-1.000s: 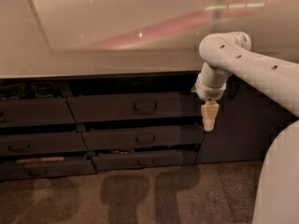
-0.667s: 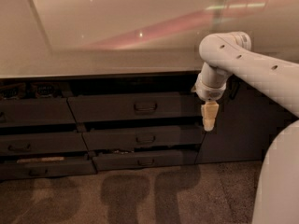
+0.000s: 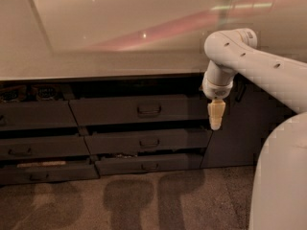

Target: Open top drawer

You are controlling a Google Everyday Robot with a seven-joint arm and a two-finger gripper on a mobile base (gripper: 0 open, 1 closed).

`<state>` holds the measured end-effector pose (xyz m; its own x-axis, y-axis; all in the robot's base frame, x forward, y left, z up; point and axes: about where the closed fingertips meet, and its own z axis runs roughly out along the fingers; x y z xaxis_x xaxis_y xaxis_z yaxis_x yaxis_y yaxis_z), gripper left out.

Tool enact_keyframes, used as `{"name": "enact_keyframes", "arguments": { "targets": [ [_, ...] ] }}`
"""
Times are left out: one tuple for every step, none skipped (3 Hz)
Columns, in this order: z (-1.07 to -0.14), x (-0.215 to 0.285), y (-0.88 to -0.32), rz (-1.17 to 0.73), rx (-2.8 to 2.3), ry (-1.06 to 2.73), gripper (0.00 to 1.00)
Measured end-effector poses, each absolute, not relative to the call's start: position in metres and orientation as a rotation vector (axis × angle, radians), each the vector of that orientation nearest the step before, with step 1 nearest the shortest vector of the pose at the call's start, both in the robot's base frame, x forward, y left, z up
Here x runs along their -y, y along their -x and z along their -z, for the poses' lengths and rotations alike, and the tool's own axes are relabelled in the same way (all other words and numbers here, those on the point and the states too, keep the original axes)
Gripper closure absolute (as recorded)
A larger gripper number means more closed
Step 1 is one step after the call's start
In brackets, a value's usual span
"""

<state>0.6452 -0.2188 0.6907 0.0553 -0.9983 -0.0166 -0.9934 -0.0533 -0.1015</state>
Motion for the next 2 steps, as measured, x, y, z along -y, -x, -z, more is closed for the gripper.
{"name": "enact_keyframes", "arguments": {
  "targets": [
    [-0.6882,0.2200,-0.6440,0.195,-2.050,2.231,0.00],
    [-0.6878,0.2202,-0.6407,0.341,-1.934,2.241,0.00]
  ]
}}
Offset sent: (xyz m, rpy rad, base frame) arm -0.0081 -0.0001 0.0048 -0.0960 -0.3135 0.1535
